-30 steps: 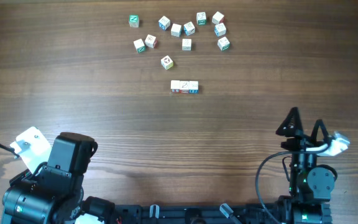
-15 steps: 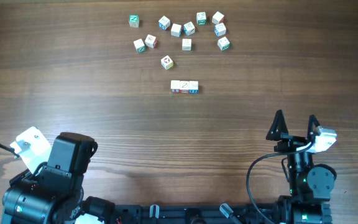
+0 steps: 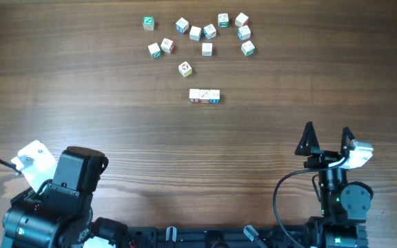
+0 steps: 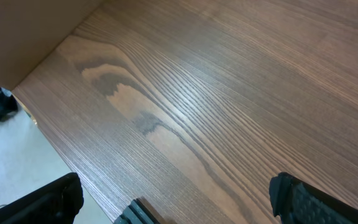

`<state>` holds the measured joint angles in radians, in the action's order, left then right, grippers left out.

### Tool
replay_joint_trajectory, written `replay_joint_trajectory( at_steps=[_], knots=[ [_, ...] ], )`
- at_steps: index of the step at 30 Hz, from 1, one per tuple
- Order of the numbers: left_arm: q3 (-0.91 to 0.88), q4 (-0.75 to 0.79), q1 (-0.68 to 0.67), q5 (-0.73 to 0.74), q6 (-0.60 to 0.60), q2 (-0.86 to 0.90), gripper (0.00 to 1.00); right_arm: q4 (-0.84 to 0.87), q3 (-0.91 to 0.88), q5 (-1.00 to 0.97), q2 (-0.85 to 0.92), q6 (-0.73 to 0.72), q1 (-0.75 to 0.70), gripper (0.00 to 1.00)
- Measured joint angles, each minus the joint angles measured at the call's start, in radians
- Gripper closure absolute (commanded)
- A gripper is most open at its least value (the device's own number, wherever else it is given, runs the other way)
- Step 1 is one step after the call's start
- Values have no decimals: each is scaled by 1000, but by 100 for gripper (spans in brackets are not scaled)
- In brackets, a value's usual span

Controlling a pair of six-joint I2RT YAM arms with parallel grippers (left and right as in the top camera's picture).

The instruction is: Form a horizontal line

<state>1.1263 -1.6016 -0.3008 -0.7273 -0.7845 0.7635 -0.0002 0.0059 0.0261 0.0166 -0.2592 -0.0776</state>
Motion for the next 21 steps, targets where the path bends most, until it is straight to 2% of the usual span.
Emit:
replay_joint_trajectory(
  at_steps=[5,12,16,21],
  knots=[
    [0,9,0,1,1,-1,0,0,0,0,0,0,0,0],
    [-3,346,17,81,10,-64,0,0,0,0,0,0,0,0],
    [-48,531,76,179,100,-153,0,0,0,0,0,0,0,0],
    [-224,764,168,331,266,-325,0,0,0,0,0,0,0,0]
  ],
)
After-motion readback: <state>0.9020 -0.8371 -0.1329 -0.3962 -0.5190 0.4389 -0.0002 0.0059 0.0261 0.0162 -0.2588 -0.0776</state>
